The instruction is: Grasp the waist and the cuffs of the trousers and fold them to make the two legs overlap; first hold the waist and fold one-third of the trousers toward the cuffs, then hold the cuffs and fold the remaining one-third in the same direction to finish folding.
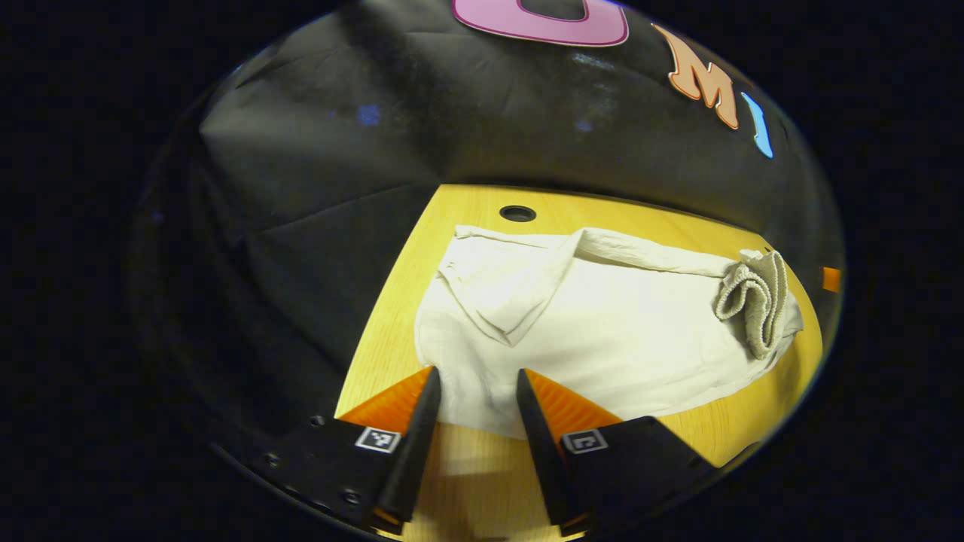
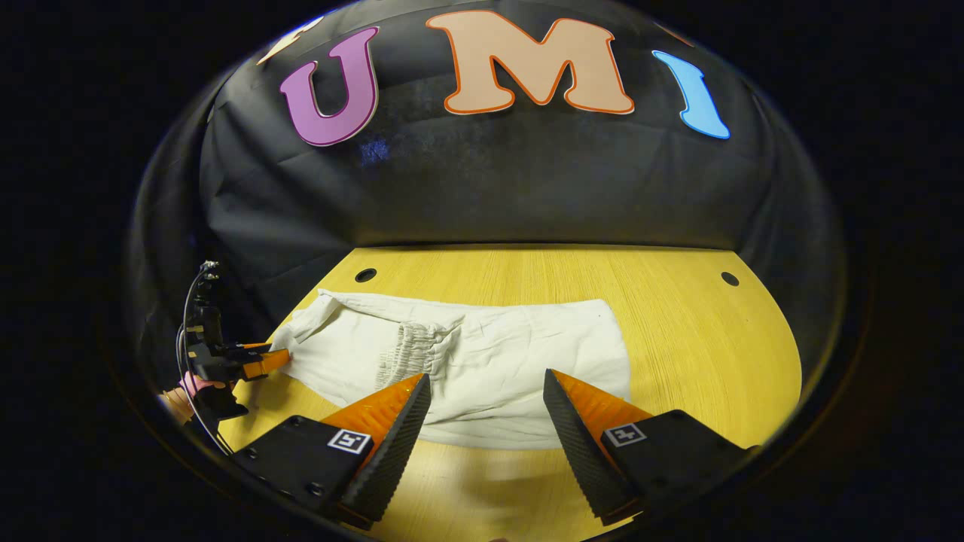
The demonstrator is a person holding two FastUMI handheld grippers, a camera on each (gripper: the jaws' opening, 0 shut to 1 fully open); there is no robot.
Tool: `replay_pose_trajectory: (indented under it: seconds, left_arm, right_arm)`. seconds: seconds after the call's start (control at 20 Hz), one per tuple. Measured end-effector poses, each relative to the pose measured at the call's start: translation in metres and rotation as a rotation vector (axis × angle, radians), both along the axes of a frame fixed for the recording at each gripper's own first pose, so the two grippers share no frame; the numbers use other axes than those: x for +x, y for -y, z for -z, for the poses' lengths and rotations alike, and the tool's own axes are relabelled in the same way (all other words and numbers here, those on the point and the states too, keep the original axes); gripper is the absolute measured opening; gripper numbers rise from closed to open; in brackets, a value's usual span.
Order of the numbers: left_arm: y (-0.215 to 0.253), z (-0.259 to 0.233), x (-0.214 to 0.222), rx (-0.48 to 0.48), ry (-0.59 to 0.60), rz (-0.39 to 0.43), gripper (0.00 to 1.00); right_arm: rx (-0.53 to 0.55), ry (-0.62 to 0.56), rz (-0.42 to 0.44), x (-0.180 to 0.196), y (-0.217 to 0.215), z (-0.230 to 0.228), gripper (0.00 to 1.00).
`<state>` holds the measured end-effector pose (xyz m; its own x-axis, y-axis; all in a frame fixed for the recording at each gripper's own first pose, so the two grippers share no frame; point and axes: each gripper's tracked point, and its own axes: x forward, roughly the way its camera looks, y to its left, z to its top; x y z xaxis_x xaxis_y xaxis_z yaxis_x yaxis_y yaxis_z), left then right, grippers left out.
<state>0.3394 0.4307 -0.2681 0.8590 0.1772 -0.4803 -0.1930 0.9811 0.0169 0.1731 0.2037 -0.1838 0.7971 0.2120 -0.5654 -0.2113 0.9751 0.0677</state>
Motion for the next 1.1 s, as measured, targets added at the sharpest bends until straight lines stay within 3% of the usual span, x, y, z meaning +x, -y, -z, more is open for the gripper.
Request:
replay_pose_trajectory:
  seconds: [0.1,0.2,0.3,0.7,1.1]
  left_arm:
    - [0.011,0.001,0.006,-0.023,0.013,0.004,0.28]
    - [0.016,0.004,0.012,-0.03,0.027,-0.016,0.07]
    - [0.017,0.001,0.011,-0.036,0.035,-0.034,0.0]
    - [0.054,-0.048,0.021,-0.023,0.128,0.042,0.0]
    - [0.151,-0.134,0.046,-0.028,0.265,0.137,0.0]
  right_arm:
    - [-0.008,-0.005,0.011,-0.006,0.006,0.0,0.96]
    - [-0.007,-0.003,0.025,-0.011,0.011,-0.001,0.97]
    - [-0.01,-0.001,0.043,-0.017,0.019,-0.005,0.97]
    - [-0.001,0.04,0.113,-0.027,0.057,-0.028,0.96]
    - [-0.009,0.056,0.127,-0.039,0.118,-0.039,0.96]
